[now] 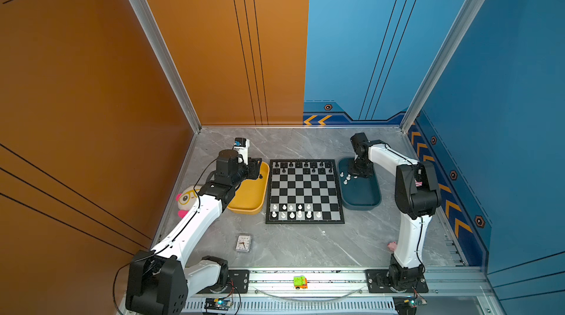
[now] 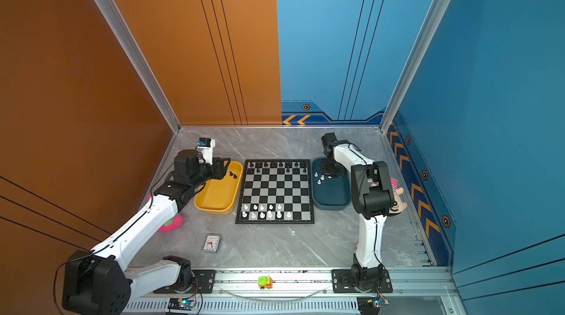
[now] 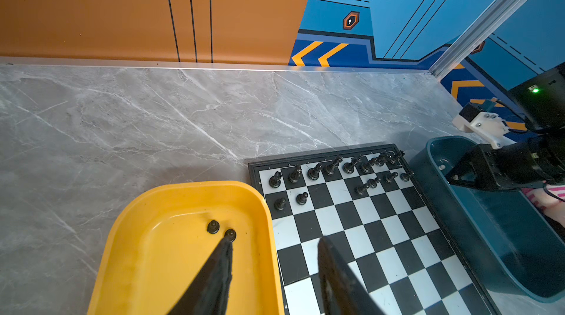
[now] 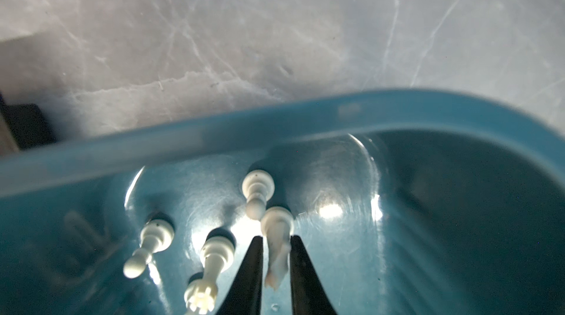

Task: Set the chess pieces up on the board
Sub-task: 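Close the right gripper on a white piece in the teal tray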

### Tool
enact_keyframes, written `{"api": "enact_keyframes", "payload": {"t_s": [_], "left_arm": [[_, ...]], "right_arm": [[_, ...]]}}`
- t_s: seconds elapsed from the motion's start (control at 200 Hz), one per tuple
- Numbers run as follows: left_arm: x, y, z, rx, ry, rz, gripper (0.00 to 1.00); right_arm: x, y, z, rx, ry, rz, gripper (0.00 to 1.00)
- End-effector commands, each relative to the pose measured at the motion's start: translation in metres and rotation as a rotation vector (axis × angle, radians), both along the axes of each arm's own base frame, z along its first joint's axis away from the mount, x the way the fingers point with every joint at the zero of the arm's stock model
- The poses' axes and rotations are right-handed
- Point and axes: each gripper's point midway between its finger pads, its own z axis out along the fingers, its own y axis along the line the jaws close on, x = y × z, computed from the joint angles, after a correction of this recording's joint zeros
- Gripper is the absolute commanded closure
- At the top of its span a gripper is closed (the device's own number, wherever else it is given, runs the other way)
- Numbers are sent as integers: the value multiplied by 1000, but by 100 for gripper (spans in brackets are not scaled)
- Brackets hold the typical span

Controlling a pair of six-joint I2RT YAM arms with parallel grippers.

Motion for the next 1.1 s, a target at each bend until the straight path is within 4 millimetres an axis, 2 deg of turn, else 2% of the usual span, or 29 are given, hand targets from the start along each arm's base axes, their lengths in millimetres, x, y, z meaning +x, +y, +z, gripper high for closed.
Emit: {"api": "enact_keyframes", "payload": {"t_s": [0.0,0.355,0.716,1.096], "left_arm": [[3,1,14,-5,-38,-9,53],[3,1,15,-5,-38,-9,53],[3,0,16,-8,-41,-12,53],[-1,1,17,-9,-49,-9,53]], "right_arm": [[4,2,16,3,-26,-12,80],[5,1,12,0,-20,-17,83],[2,0,10,2,-11,-14,89],[-7,-1,29,-10,-21,6,98]]}}
